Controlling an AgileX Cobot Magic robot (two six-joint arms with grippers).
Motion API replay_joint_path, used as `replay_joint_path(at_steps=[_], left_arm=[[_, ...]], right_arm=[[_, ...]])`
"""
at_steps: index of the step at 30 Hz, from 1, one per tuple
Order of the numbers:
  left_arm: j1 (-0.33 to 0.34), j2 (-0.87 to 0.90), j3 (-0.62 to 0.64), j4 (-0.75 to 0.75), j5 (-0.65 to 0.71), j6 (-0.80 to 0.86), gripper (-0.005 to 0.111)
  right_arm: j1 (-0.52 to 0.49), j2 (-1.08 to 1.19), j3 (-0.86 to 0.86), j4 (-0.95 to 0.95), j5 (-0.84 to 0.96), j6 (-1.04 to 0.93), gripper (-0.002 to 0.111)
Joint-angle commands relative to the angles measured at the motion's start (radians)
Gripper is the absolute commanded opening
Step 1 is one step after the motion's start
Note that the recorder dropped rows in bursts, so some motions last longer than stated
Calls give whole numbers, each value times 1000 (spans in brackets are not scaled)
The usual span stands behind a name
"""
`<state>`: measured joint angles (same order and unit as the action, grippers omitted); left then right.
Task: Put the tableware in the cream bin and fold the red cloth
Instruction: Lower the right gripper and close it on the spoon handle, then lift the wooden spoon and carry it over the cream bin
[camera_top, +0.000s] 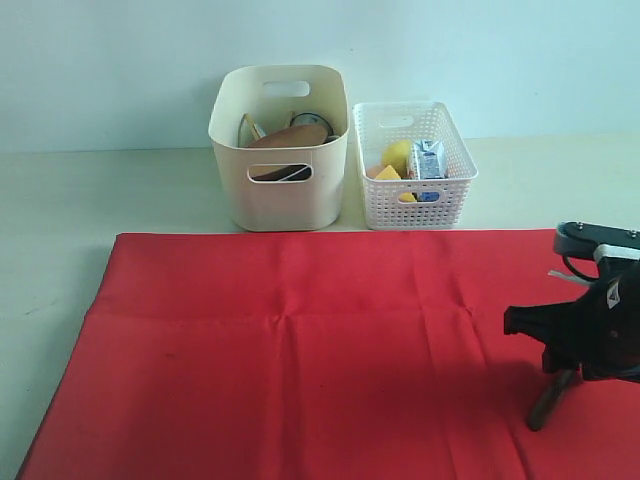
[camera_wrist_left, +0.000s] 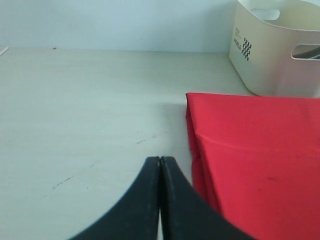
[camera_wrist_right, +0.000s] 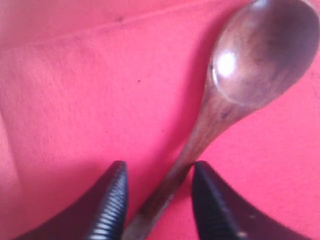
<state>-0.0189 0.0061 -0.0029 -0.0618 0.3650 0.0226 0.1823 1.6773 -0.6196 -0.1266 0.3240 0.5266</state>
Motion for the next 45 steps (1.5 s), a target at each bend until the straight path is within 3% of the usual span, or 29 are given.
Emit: replay_joint_path(at_steps=[1,5,29,37,40,45], left_arm=[[-5,-6,3,1,-13,-1,0],[-5,-6,3,1,-13,-1,0],[-5,-6,3,1,-13,-1,0],[-5,-6,3,1,-13,-1,0],[-5,-6,3,1,-13,-1,0],[-5,-6,3,1,-13,-1,0]], right_arm=[[-7,3,5,-9,-20,-11,18],[-7,3,5,-9,-5,-38,7],[-7,26,5,-9,9,-124,7],[-7,74,5,-9,-26,-131,22],[-7,74,5,-9,-41,-135,17],[-7,53,5,-44,-47,-153,0]])
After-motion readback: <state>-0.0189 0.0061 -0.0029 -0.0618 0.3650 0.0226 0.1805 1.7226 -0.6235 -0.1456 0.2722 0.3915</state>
